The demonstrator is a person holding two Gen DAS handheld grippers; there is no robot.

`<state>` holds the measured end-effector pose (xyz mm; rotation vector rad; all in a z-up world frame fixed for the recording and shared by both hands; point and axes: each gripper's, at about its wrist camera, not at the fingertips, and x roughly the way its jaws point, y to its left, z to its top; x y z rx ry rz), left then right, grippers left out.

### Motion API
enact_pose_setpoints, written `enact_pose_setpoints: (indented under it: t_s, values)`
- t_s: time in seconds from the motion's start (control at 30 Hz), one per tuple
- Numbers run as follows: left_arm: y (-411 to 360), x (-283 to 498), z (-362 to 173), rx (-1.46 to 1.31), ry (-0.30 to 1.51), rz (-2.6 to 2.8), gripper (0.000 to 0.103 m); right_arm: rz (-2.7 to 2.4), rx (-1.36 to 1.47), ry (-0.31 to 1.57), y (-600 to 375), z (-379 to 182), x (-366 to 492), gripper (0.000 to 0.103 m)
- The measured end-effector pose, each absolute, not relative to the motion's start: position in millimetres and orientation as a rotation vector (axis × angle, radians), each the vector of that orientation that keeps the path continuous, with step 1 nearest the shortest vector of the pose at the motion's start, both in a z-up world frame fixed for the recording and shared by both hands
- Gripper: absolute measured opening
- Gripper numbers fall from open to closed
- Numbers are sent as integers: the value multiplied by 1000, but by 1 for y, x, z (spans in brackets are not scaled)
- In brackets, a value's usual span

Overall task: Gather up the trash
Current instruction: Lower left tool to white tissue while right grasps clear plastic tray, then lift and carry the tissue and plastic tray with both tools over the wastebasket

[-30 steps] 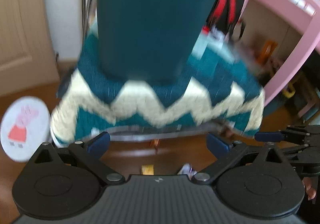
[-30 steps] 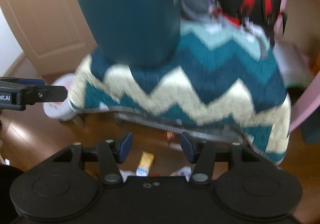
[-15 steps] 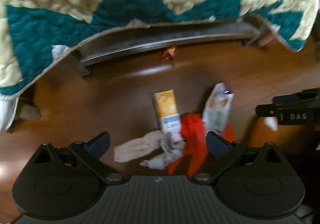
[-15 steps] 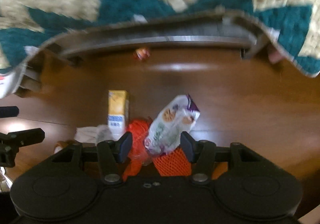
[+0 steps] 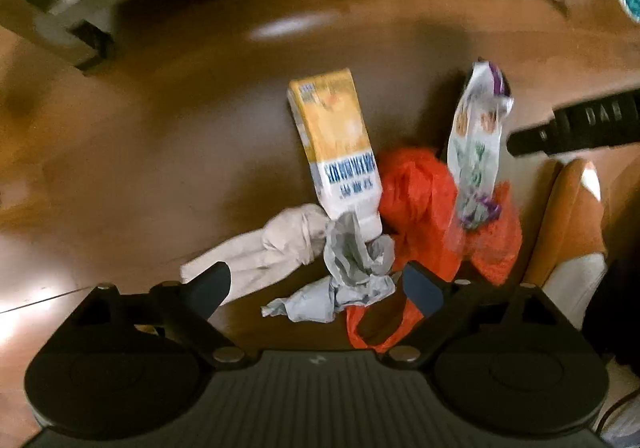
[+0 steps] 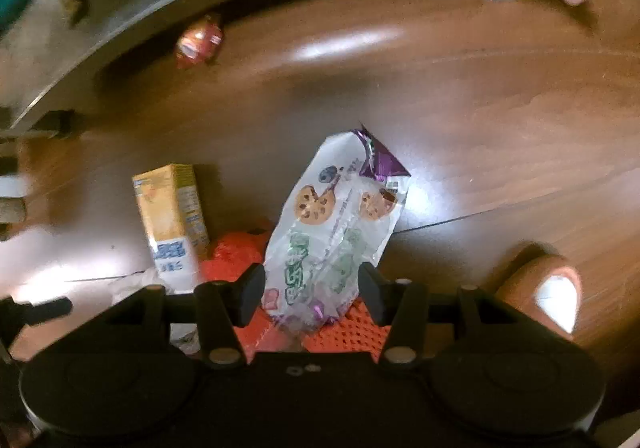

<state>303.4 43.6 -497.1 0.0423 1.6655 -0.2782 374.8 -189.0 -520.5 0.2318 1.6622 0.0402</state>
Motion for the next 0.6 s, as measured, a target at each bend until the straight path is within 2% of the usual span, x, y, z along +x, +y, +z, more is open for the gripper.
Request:
enact_pose_setpoints:
  t_s: [0.2, 0.37, 0.4, 0.43, 0.47, 0.53, 0.6]
  values:
    - [35, 297, -528, 41, 1717, -334, 73, 26, 217, 1696, -188, -546, 369, 49]
    - [35, 298, -548, -5, 1768, -339, 46, 32, 191, 1681, -184, -553, 365, 46]
    - [35, 298, -551, -13, 1781, -339, 36, 35, 181, 1679, -183, -553, 365, 34]
    - [36, 297, -553, -17, 1789, -338, 31, 40, 176, 1681, -183, -553, 365, 13]
    - [36, 297, -555, -15, 1796, -338, 27, 41, 177, 1686, -183, -554, 365, 7]
    - [36, 294, -557, -8, 1800, -350, 13, 42, 171, 1681, -183, -552, 365, 4]
    - [35, 293, -556, -6, 1809, -356, 10, 59, 149, 1673, -182, -550, 365, 3]
